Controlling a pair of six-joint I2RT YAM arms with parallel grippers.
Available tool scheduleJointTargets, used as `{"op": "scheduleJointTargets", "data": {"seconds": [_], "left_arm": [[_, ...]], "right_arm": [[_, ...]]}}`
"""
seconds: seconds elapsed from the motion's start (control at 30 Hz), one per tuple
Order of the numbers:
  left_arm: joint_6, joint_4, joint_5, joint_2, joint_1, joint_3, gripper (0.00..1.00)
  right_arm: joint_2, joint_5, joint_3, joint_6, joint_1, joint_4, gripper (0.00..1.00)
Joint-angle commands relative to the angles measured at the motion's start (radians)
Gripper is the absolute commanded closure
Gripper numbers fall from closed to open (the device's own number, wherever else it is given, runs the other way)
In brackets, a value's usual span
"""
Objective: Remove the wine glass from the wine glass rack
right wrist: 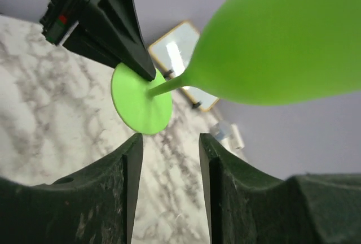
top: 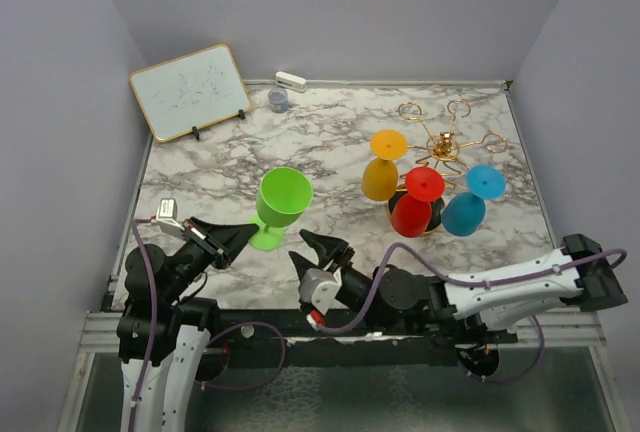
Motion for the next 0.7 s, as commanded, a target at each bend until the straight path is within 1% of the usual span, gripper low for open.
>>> {"op": "scheduleJointTargets", "data": {"seconds": [0.0,0.13,0.23,0.3,0.47,0.53,0.6,0.67], "left_arm": [[-0.018,-0.016,-0.127,-0.046,0.001,-0.025,1.0],[0.017,-0.03,-0.189,-0.072,0.001,-0.024,1.0],[0.05,-0.027,-0.207,-0.074,0.001,-0.023,1.0],[0.082,-0.025,-0.214,-0.075,0.002,-0.02,1.0],[0.157,-0.036,-0.238,-0.105,0.002,-0.011,1.0],[0.167,-0.039,-0.237,-0.115,0.001,-0.014,1.0],[0.174,-0.043,-0.235,-0.122,0.001,-0.017,1.0],[0.18,-0.054,-0.235,-0.124,0.002,-0.016,1.0]], "right_arm": [[-0.179,-0.006,0.226,0.514,0.014,-0.755,0.55],[-0.235,-0.008,0.415,0.808,0.014,-1.15,0.55],[-0.216,0.004,0.567,0.956,0.013,-1.356,0.56],[-0.182,0.018,0.657,1.019,0.013,-1.453,0.57],[-0.091,0.026,0.835,1.005,0.012,-1.475,0.56],[-0.051,0.02,0.914,0.976,-0.003,-1.463,0.54],[-0.013,-0.035,1.001,0.954,-0.042,-1.449,0.53],[0.029,-0.117,1.086,0.932,-0.115,-1.44,0.52]]}}
